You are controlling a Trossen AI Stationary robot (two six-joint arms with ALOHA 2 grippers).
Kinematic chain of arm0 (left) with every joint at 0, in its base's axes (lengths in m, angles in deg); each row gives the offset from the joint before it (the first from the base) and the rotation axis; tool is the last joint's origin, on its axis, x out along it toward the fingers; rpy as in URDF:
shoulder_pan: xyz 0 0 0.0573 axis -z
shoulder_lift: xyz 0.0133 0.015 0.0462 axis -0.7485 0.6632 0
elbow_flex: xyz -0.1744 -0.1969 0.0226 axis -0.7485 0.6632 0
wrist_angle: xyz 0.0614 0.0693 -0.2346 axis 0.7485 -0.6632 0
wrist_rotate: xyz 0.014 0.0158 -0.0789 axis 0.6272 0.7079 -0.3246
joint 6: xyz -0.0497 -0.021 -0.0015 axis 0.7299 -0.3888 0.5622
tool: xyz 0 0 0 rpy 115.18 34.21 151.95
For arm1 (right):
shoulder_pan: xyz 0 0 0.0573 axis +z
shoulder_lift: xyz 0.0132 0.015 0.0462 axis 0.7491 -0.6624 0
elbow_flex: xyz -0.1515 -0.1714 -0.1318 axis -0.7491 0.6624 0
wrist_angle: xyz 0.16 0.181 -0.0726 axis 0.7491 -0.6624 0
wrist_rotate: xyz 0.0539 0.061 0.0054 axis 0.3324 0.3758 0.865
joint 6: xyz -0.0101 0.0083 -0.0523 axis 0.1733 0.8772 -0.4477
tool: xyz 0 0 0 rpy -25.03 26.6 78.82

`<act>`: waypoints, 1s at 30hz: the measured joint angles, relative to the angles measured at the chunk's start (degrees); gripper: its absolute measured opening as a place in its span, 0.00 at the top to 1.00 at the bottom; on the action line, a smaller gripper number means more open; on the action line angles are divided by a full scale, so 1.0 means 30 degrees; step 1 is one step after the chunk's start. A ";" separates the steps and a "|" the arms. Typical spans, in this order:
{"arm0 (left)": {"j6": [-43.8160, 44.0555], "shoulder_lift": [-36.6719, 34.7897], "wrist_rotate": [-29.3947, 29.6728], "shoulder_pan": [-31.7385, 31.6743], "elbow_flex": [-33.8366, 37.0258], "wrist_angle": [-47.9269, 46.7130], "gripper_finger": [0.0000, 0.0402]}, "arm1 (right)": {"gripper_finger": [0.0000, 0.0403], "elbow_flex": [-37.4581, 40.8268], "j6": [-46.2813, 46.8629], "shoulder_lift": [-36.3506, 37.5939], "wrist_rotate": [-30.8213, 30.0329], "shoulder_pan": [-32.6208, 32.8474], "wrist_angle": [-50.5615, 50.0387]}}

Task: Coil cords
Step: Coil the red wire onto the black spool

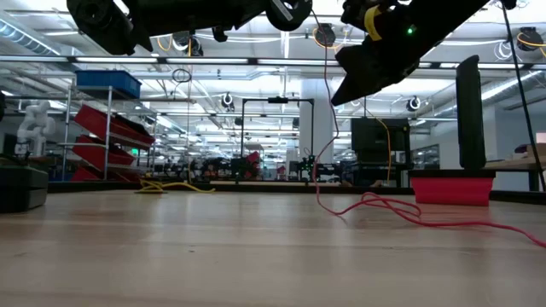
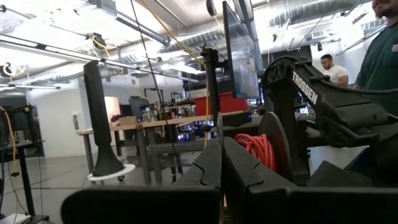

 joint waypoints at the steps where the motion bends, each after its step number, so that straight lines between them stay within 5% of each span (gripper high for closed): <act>1: 0.0000 0.0003 0.0000 0.0000 0.0000 0.0000 1.00 | 0.74 0.0000 -0.0195 0.0000 0.0007 -0.0077 0.0129; 30: -0.0007 0.0007 0.0007 0.0022 0.0000 0.0007 1.00 | 0.79 0.0000 -0.1511 -0.0015 0.1224 -0.1187 0.2282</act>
